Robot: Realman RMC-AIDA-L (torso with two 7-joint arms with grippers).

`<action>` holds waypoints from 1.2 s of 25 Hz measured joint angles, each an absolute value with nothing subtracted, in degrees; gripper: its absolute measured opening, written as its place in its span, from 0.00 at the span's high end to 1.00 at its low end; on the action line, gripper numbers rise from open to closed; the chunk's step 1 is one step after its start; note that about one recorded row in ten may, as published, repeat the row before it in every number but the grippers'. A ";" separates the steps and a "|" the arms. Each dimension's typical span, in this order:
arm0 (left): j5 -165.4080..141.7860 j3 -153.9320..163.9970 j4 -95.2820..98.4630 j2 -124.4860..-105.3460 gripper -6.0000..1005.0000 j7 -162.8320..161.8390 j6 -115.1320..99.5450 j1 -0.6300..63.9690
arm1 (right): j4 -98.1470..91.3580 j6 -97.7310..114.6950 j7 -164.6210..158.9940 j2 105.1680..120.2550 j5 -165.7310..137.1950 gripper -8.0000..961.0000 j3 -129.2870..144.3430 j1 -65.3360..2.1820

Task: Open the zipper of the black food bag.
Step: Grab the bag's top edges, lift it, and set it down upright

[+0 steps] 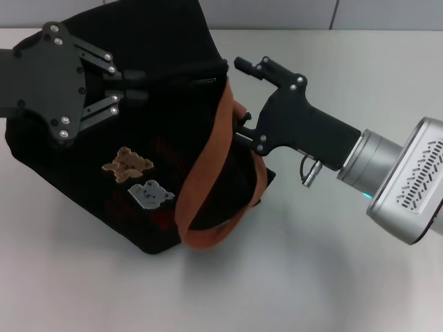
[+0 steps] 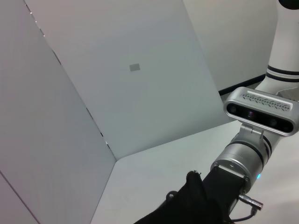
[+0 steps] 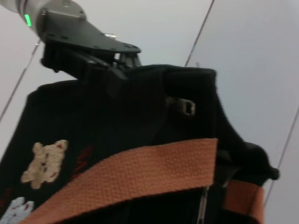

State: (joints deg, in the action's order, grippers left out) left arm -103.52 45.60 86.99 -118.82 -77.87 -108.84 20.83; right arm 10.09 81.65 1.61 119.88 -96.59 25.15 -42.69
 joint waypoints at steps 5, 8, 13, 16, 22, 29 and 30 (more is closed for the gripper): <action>-103.51 46.91 86.92 -118.82 0.89 -77.88 -108.29 20.86 | 10.27 81.47 1.82 119.88 -98.67 0.29 24.81 -43.16; -103.51 47.80 86.92 -118.82 0.89 -77.88 -107.72 20.71 | 10.64 81.44 3.03 119.88 -98.76 0.36 24.75 -43.66; -103.47 49.04 86.92 -118.82 0.89 -77.88 -107.23 20.66 | 10.73 81.13 4.08 119.88 -98.79 0.51 24.70 -44.64; -103.47 49.42 86.92 -118.82 0.89 -77.88 -107.06 20.65 | 10.72 81.04 4.47 119.88 -98.78 0.64 24.69 -44.94; -103.47 50.32 86.92 -118.82 0.88 -77.87 -106.69 20.65 | 10.71 79.10 4.60 119.88 -98.56 0.70 24.35 -45.64; -103.45 50.87 86.76 -118.83 0.89 -77.87 -106.61 20.51 | 11.06 78.43 4.66 119.88 -98.68 0.70 22.56 -46.59; -103.45 50.88 86.76 -118.83 0.89 -77.87 -106.60 20.50 | 11.14 78.34 4.66 119.88 -98.70 0.70 22.46 -46.69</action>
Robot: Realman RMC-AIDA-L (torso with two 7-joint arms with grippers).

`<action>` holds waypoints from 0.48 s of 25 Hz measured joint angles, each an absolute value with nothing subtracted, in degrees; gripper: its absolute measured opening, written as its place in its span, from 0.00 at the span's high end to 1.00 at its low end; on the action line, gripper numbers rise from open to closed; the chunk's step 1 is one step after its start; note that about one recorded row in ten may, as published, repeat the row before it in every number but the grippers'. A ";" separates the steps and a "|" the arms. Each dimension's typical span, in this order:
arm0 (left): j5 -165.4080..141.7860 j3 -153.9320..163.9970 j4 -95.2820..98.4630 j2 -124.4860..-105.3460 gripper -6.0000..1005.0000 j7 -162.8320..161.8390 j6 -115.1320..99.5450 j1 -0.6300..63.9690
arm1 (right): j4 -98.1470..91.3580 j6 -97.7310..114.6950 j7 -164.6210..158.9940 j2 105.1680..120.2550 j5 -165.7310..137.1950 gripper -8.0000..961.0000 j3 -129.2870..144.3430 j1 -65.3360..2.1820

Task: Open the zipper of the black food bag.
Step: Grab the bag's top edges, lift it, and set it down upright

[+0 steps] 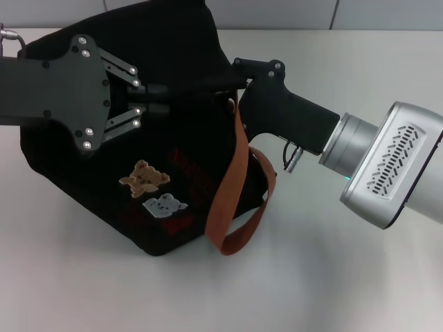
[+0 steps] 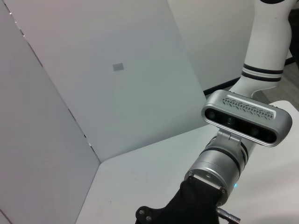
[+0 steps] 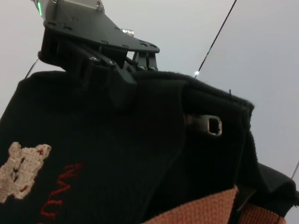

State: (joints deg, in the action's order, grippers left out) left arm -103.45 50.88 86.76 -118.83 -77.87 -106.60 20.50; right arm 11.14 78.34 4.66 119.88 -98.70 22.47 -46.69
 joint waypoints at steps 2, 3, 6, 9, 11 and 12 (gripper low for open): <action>-103.45 50.89 86.72 -118.83 0.89 -77.87 -106.61 20.41 | 11.22 78.31 4.66 119.88 -98.75 0.70 22.46 -46.85; -103.44 50.89 86.70 -118.83 0.89 -77.87 -106.61 20.37 | 11.27 78.30 4.66 119.88 -98.77 0.71 22.50 -46.89; -103.44 50.89 86.66 -118.83 0.89 -77.75 -106.61 20.17 | 11.33 78.30 4.66 119.88 -98.78 0.71 22.81 -46.92; -103.44 50.93 86.64 -118.83 0.89 -77.60 -106.59 20.08 | 11.34 78.30 4.67 119.88 -98.89 0.71 22.96 -46.93; -103.44 50.97 86.46 -118.83 0.89 -77.47 -106.55 20.06 | 11.33 78.30 4.70 119.88 -99.62 0.71 22.89 -46.88; -103.44 51.00 86.34 -118.83 0.89 -77.42 -106.54 20.05 | 11.31 78.30 4.72 119.88 -100.43 0.71 22.74 -46.81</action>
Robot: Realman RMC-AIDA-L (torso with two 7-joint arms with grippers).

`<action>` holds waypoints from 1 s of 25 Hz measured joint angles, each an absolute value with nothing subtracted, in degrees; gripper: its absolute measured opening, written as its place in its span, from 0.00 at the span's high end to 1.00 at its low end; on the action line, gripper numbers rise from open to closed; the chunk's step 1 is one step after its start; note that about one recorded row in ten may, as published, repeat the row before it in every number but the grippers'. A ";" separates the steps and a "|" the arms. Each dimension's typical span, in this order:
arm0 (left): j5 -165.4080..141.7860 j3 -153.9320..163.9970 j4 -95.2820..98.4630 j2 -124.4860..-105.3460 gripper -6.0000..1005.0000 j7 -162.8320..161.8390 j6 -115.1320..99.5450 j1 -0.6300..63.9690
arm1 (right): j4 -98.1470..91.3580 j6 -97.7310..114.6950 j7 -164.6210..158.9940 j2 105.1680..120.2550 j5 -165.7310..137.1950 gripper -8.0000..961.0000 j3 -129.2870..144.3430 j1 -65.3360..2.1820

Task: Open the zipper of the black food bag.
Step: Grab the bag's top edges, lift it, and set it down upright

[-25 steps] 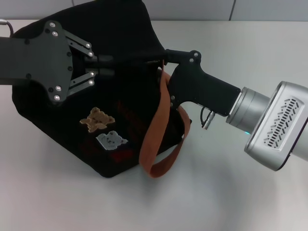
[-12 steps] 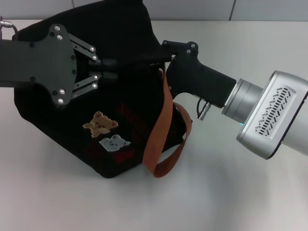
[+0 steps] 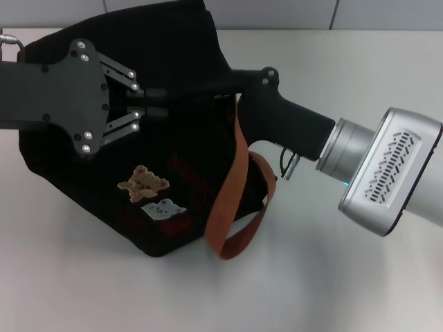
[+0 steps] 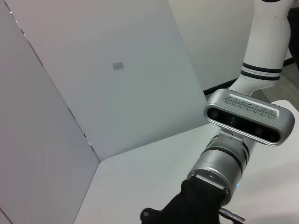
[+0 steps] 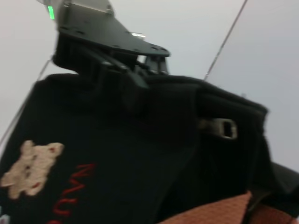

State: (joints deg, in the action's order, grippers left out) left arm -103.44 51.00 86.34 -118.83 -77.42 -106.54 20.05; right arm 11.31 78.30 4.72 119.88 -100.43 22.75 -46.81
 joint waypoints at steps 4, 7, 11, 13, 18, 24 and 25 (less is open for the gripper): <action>-103.44 50.99 86.18 -118.83 0.89 -77.37 -106.44 20.04 | 11.47 78.36 6.43 119.88 -101.70 0.71 22.43 -46.60; -103.45 50.98 86.14 -118.83 0.89 -77.35 -106.20 20.06 | 12.07 78.36 8.15 119.88 -101.70 0.93 22.41 -46.50; -103.47 51.19 86.13 -118.83 0.89 -77.34 -105.86 19.96 | 12.19 78.36 8.38 119.88 -101.70 0.98 22.41 -46.47; -103.48 51.29 86.13 -118.83 0.89 -77.34 -105.77 19.93 | 12.21 78.43 8.39 119.88 -101.65 0.99 22.41 -46.42; -103.49 51.32 86.13 -118.83 0.89 -77.34 -105.72 19.82 | 12.22 78.65 8.41 119.88 -101.34 0.99 22.40 -46.37; -103.50 51.31 86.01 -118.83 0.89 -77.34 -105.67 19.21 | 12.22 78.59 8.43 119.89 -101.28 0.99 21.67 -46.26; -103.50 51.24 85.90 -118.83 0.89 -77.33 -105.63 18.99 | 12.21 78.54 8.44 119.88 -101.28 0.99 21.58 -46.18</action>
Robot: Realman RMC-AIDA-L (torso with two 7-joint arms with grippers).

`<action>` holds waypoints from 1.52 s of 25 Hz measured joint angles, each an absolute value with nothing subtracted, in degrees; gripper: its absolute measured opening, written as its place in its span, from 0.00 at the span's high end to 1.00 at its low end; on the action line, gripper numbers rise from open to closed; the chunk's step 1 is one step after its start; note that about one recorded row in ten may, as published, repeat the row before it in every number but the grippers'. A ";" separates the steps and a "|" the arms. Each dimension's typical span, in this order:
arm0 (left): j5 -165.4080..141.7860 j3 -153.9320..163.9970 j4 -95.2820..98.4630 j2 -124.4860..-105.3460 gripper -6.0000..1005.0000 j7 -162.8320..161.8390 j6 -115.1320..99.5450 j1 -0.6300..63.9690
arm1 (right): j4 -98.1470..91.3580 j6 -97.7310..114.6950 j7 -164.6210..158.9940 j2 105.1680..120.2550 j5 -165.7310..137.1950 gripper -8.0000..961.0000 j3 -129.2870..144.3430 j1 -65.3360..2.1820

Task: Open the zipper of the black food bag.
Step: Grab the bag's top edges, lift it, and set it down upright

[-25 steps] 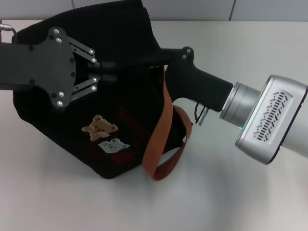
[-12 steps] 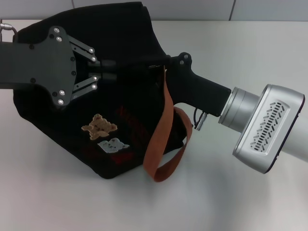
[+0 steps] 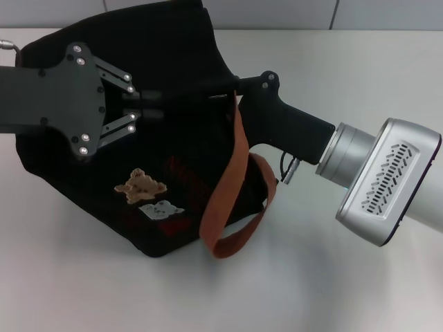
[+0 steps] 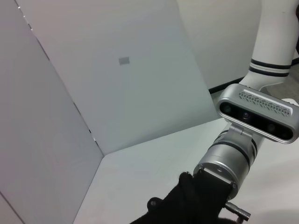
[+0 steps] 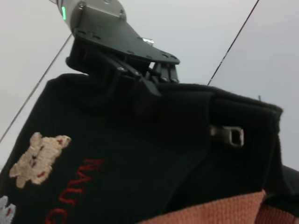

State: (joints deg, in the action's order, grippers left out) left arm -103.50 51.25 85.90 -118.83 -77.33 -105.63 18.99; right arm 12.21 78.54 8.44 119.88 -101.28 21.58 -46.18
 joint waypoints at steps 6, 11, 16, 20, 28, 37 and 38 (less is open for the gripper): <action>-103.16 50.80 84.97 -118.81 0.89 -76.72 -105.42 17.77 | 12.22 78.36 8.44 119.89 -101.33 0.99 21.56 -45.64; -101.37 49.89 84.71 -118.60 0.89 -75.26 -105.08 15.87 | 12.22 76.92 8.44 119.89 -101.30 0.99 21.53 -45.41; -100.86 49.24 84.66 -118.56 0.89 -74.98 -105.09 15.14 | 12.27 75.99 8.44 119.88 -101.38 0.99 21.53 -45.15; -100.72 48.04 84.50 -118.57 0.89 -74.26 -105.28 14.69 | 12.35 75.30 8.44 119.89 -101.45 0.99 21.53 -44.48; -100.55 46.33 82.96 -118.55 0.89 -73.23 -105.55 14.26 | 12.16 74.11 8.40 119.88 -101.31 0.99 21.02 -41.78; -100.41 45.65 82.30 -118.56 0.89 -72.70 -105.55 13.79 | 11.79 73.66 8.18 119.89 -101.30 0.99 20.83 -39.99; -100.38 45.43 82.14 -118.51 0.89 -72.66 -105.59 13.76 | 11.69 73.59 8.17 119.88 -101.33 0.99 20.83 -39.63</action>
State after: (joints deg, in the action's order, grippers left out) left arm -100.38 45.43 82.14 -118.51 -72.66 -105.59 13.76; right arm 11.69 73.59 8.17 119.88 -101.33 20.83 -39.63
